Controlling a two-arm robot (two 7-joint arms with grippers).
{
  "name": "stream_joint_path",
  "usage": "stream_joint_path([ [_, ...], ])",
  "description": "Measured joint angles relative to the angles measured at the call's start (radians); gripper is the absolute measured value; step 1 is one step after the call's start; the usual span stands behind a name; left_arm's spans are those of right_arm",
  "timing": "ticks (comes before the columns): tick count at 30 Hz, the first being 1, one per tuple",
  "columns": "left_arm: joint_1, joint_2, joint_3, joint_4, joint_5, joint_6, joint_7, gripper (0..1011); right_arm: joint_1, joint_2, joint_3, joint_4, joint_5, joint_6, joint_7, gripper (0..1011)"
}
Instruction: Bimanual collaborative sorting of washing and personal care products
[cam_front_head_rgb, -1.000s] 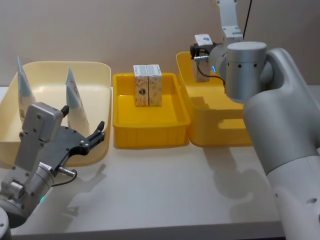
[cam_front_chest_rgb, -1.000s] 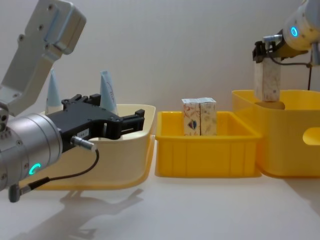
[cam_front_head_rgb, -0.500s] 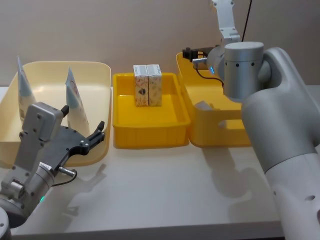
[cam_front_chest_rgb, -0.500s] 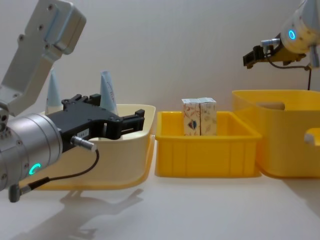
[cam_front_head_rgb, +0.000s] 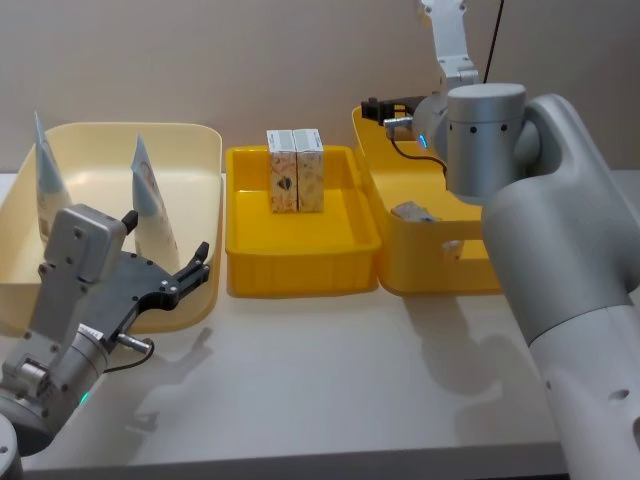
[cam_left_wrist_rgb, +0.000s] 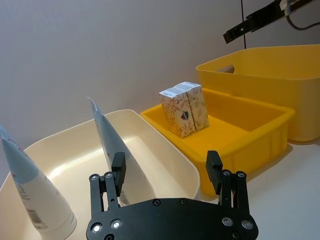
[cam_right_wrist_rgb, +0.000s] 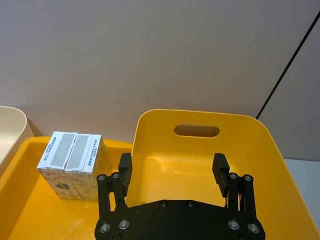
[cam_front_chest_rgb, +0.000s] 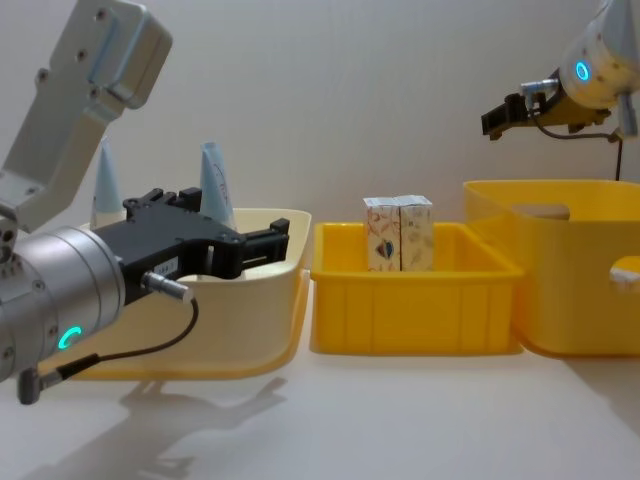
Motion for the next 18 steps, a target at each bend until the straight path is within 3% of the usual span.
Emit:
stream_joint_path([
  [8,-0.010,-0.013,-0.014,0.010,-0.019,-0.013,-0.011,1000,0.001,0.000,0.000,0.001,0.000,0.001,0.000,1001],
  [18,-0.063,-0.047,-0.039,0.048,-0.077,-0.001,-0.053,1000,0.001,0.000,0.000,0.002,0.000,0.002,0.000,1001],
])
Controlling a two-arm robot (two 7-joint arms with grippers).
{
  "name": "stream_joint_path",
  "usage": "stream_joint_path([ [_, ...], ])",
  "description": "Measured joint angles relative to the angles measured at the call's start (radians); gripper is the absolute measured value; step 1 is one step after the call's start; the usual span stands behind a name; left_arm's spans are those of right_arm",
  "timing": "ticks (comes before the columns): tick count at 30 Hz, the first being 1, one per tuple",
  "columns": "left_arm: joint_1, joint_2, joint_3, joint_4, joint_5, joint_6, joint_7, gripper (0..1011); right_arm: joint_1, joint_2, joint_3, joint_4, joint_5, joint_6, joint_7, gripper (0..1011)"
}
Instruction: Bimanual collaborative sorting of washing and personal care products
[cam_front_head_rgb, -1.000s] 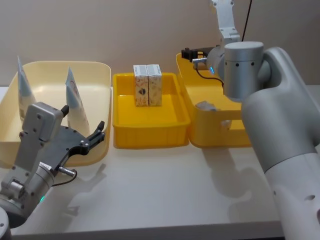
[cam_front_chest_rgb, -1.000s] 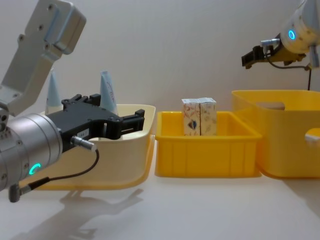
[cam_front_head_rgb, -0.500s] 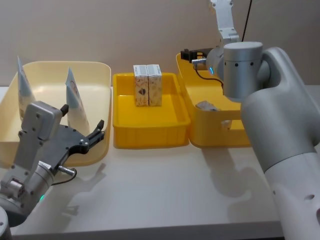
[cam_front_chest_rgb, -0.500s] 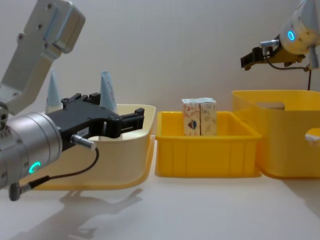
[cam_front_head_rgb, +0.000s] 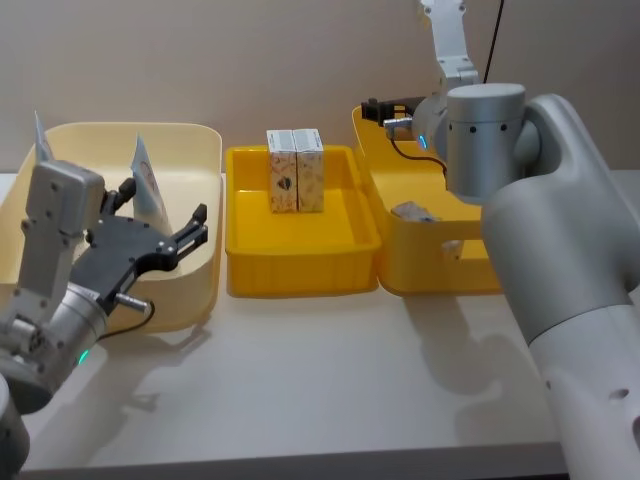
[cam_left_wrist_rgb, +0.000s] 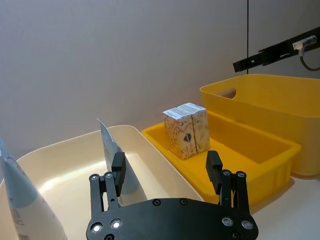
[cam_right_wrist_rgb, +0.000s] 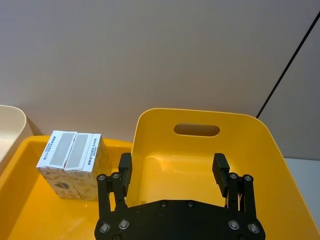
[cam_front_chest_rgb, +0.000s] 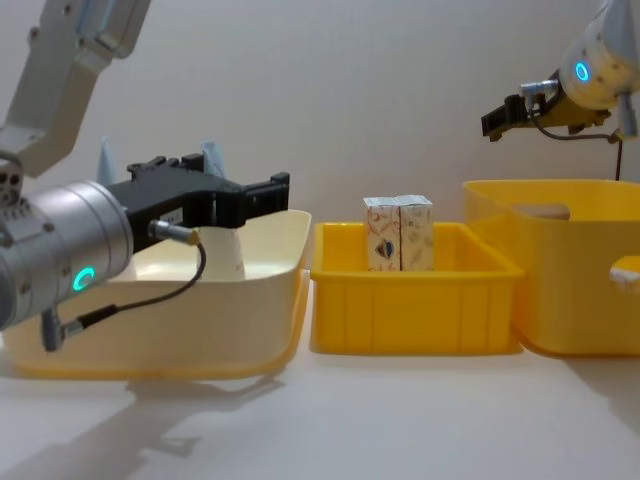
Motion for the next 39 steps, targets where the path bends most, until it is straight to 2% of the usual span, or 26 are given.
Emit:
stream_joint_path([
  [7,-0.039,-0.014,-0.014,0.033,-0.033,0.037,-0.034,1000,0.000,0.000,0.000,0.000,0.000,0.000,0.000,1001],
  [14,-0.057,-0.015,-0.022,0.042,-0.038,0.071,-0.041,1000,0.000,0.000,0.000,0.000,0.000,0.000,0.000,1001],
  [31,-0.089,-0.014,-0.021,0.036,-0.002,0.118,-0.041,1000,0.000,0.000,0.000,0.000,0.000,0.000,0.000,1001],
  [39,-0.112,-0.021,-0.019,0.070,0.004,0.132,-0.061,1000,0.000,0.000,0.000,0.000,0.000,0.000,0.000,1001],
])
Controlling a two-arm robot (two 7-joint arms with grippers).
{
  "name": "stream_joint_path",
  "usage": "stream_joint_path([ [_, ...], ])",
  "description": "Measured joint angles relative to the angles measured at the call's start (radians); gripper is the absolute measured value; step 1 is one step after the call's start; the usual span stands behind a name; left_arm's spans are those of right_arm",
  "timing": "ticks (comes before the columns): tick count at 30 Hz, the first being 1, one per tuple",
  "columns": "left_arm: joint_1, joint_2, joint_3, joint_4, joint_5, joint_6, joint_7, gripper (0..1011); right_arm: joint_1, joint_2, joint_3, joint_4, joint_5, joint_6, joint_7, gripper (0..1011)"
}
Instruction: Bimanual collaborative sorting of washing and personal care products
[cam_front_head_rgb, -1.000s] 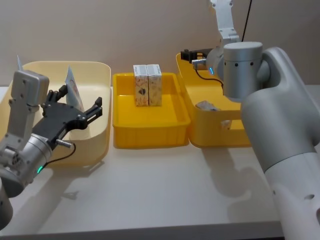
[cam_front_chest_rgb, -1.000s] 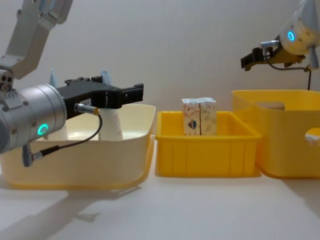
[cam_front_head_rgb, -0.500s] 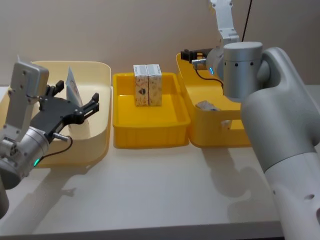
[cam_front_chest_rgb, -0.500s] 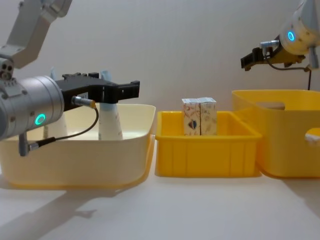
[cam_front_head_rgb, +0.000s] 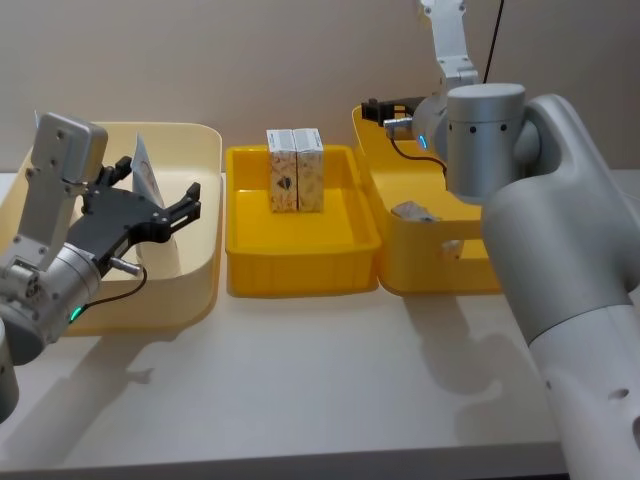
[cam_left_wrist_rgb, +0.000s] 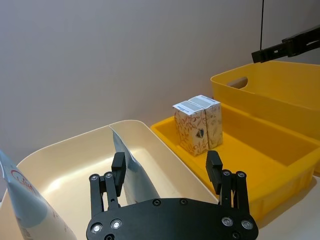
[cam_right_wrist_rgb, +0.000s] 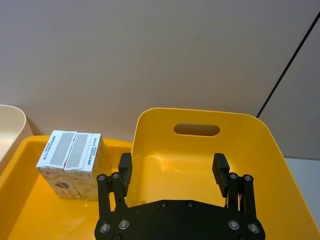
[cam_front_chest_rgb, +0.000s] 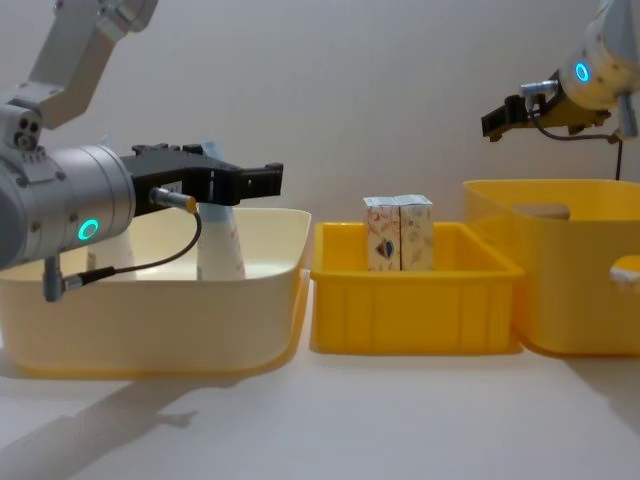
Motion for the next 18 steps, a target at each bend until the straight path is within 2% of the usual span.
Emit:
stream_joint_path([
  [18,-0.058,-0.018,-0.008,0.115,0.002,-0.008,-0.048,1000,0.000,0.000,0.000,0.000,0.000,0.000,0.000,1001],
])
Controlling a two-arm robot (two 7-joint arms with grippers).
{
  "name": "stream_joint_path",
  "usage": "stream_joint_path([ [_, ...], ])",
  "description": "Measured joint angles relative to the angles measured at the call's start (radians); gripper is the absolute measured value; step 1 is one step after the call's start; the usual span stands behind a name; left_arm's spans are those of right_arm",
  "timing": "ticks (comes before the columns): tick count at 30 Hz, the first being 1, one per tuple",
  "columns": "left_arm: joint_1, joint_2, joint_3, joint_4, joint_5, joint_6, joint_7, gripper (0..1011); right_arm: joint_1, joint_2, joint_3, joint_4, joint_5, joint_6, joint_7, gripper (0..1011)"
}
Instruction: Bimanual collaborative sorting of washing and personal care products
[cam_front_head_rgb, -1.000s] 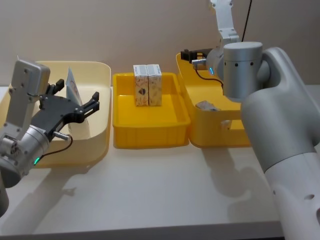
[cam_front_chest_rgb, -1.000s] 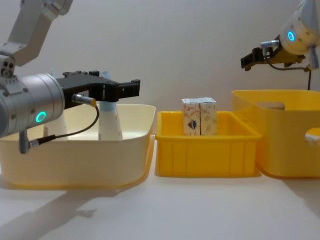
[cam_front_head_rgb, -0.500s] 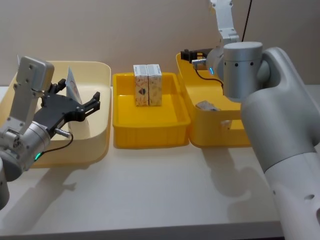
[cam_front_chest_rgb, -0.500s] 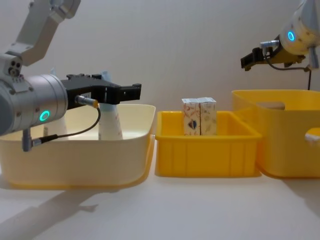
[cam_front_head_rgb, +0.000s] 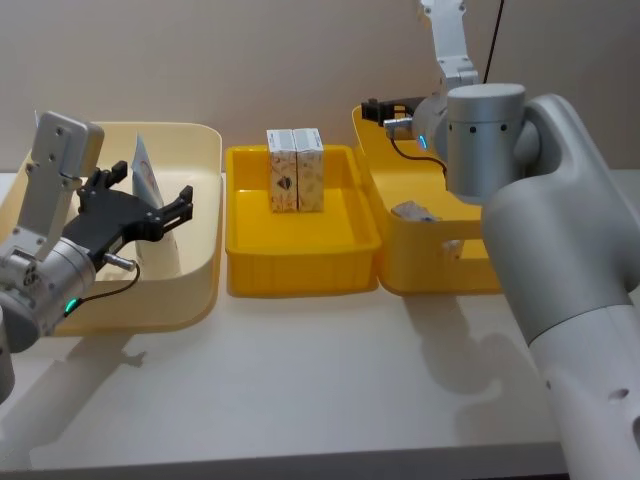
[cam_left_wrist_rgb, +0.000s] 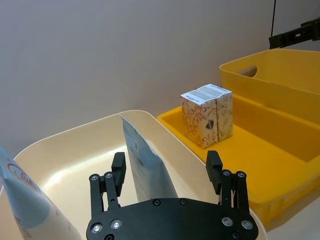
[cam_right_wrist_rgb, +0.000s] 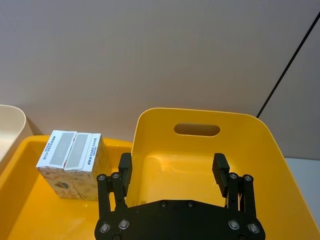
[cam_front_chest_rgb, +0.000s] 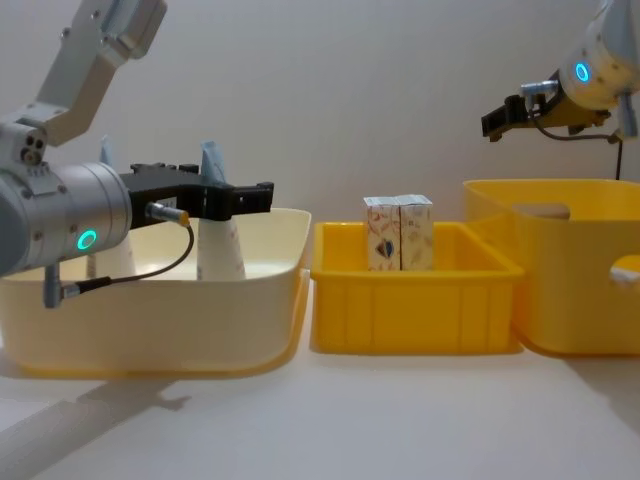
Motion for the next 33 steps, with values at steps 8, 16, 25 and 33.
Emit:
stream_joint_path([
  [8,-0.012,-0.004,-0.003,0.022,0.002,-0.008,-0.009,1000,0.000,0.000,0.000,0.000,0.000,0.000,0.000,1001],
  [16,-0.018,-0.006,-0.005,0.036,0.003,-0.013,-0.016,1000,0.000,0.000,0.000,0.000,0.000,0.000,0.000,1001],
  [25,-0.021,-0.007,-0.005,0.042,0.004,-0.016,-0.018,1000,0.000,0.000,0.000,0.000,0.000,0.000,0.000,1001],
  [33,-0.023,-0.008,-0.006,0.045,0.004,-0.016,-0.019,1000,0.000,0.000,0.000,0.000,0.000,0.000,0.000,1001],
])
